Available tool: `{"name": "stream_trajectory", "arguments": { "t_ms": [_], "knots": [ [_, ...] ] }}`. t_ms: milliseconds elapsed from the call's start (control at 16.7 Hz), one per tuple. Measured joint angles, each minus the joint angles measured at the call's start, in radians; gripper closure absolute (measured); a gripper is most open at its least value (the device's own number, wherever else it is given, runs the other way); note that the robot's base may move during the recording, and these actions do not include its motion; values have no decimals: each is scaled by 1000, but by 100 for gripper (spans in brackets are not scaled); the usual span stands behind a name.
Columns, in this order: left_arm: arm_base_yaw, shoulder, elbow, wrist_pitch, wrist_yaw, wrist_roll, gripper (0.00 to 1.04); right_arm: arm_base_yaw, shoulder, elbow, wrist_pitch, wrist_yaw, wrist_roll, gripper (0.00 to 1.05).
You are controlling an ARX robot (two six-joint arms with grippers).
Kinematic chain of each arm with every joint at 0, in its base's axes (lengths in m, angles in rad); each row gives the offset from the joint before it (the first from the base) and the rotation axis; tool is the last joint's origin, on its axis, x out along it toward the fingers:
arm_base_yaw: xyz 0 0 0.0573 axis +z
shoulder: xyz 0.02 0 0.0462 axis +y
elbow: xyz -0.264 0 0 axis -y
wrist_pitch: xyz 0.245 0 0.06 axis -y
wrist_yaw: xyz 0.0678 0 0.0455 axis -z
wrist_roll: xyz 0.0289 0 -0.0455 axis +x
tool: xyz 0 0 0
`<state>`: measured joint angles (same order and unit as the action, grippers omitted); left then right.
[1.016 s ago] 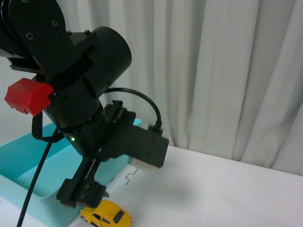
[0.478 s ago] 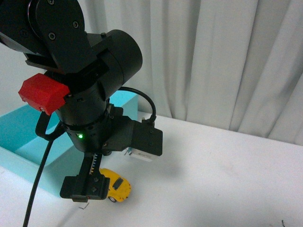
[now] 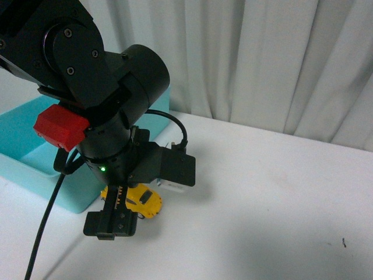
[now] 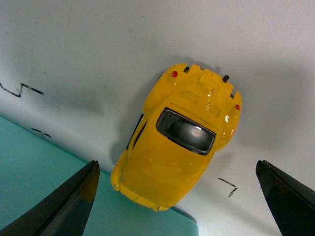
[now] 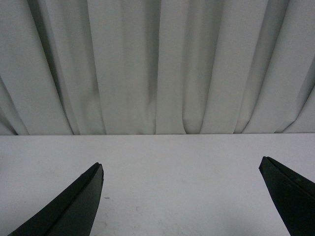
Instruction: Wind up and store yellow beetle toy
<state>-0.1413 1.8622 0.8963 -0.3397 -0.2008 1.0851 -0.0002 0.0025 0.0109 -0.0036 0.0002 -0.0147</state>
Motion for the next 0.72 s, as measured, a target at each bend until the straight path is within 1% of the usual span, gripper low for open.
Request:
{"name": "stream_trajectory", "arguments": {
  "t_ms": [60, 120, 179, 239, 299, 359, 478, 538, 598, 718],
  "knots": [
    [8, 8, -6, 21, 6, 15, 7, 0, 0, 0, 0, 0, 0, 7],
    [13, 14, -6, 29, 8, 30, 11, 0, 0, 0, 0, 0, 0, 7],
    [17, 18, -7, 34, 17, 47, 20, 0, 0, 0, 0, 0, 0, 7],
    [17, 37, -7, 58, 22, 77, 49, 0, 0, 0, 0, 0, 0, 7],
    [-15, 31, -7, 58, 22, 111, 64, 0, 0, 0, 0, 0, 0, 7],
    [-101, -6, -5, -43, 102, 238, 65, 0, 0, 0, 0, 0, 0, 7],
    [-149, -64, 26, -89, 187, 310, 65, 0, 0, 0, 0, 0, 0, 7],
    [-171, -113, 60, -116, 237, 307, 65, 0, 0, 0, 0, 0, 0, 7],
    [-182, -205, 128, -156, 322, 259, 65, 0, 0, 0, 0, 0, 0, 7],
    [-170, -262, 178, -184, 363, 213, 65, 0, 0, 0, 0, 0, 0, 7]
  ]
}}
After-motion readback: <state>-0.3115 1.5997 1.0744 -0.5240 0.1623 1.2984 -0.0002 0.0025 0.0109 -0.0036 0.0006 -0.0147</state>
